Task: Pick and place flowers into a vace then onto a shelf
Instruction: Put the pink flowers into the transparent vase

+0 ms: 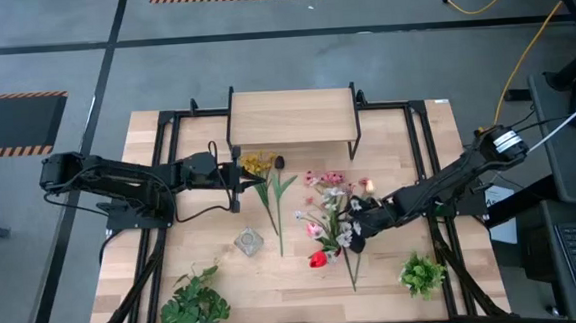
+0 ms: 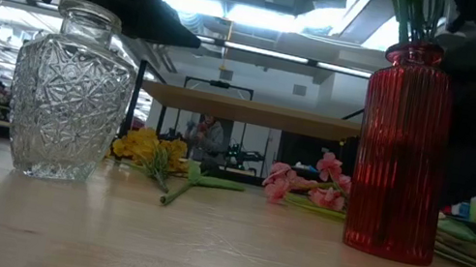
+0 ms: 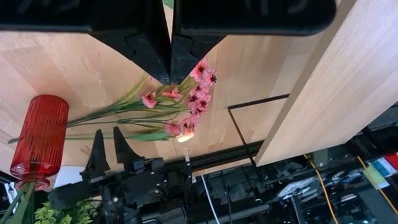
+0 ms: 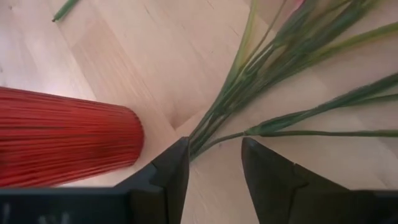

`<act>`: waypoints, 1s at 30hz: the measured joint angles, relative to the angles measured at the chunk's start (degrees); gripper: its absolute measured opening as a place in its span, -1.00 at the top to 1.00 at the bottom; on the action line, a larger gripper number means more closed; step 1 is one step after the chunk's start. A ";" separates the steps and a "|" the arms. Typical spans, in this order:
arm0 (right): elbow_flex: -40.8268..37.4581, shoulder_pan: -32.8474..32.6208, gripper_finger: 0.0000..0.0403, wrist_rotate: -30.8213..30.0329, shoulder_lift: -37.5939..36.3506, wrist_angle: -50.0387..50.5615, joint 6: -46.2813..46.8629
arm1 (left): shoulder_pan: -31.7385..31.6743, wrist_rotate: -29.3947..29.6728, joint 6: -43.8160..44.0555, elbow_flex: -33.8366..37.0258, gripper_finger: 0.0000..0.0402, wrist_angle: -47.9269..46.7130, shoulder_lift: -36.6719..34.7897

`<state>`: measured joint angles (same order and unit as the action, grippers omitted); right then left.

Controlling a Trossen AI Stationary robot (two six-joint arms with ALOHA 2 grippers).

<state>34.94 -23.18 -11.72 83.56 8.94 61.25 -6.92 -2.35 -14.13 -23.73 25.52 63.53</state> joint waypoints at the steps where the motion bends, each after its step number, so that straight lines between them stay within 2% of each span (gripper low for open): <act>1: 0.00 0.00 0.26 0.02 0.53 -0.60 0.02 | 0.00 0.00 0.00 0.00 0.98 0.00 0.00; 11: 0.00 0.00 0.26 0.06 3.62 -1.17 2.97 | 0.00 -0.01 0.02 0.00 0.99 -0.02 0.00; 18: 0.02 0.02 0.26 -0.13 6.02 -5.30 2.40 | 0.00 -0.02 0.02 0.00 0.98 0.00 0.00; 30: 0.04 -0.02 0.26 -1.51 6.68 -6.66 1.44 | 0.00 -0.04 -0.01 0.00 0.97 -0.03 -0.01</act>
<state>34.98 -23.20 -13.23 90.24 2.28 62.70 -6.92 -2.39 -14.14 -23.73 25.48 63.52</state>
